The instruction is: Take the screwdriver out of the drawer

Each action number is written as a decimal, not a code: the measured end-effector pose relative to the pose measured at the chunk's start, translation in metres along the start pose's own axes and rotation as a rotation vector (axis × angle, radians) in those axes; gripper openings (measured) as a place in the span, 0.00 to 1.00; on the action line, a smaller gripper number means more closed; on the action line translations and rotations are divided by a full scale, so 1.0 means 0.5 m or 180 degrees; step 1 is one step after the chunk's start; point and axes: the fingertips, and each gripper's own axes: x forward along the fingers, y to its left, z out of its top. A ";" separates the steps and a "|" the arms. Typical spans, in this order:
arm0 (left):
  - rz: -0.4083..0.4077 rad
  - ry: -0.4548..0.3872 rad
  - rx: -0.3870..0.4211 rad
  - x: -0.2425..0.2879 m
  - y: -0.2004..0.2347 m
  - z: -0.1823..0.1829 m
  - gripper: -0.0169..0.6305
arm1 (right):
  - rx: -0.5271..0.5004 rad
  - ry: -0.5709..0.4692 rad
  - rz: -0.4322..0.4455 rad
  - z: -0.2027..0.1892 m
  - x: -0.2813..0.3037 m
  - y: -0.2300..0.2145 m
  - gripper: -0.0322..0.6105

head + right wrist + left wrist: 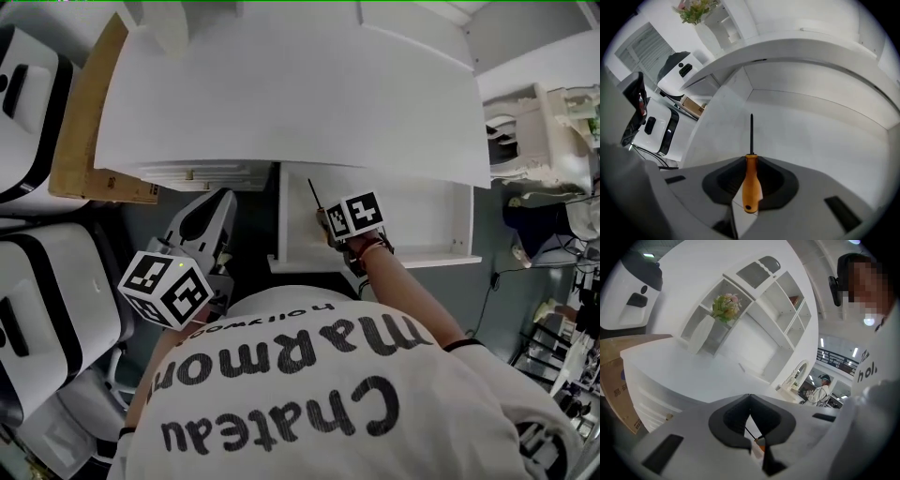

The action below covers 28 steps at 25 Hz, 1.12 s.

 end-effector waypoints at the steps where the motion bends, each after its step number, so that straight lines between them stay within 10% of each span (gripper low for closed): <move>1: -0.0060 0.0016 0.0047 0.002 -0.002 0.012 0.06 | 0.0012 -0.0024 -0.0026 0.003 -0.007 0.004 0.18; 14: -0.0872 0.0202 0.0471 0.020 -0.039 0.104 0.06 | 0.0318 -0.0702 -0.0639 0.021 -0.163 0.042 0.18; 28: -0.1485 0.0368 0.0844 -0.018 -0.104 0.136 0.06 | 0.1409 -0.2728 -0.1042 0.098 -0.458 0.069 0.18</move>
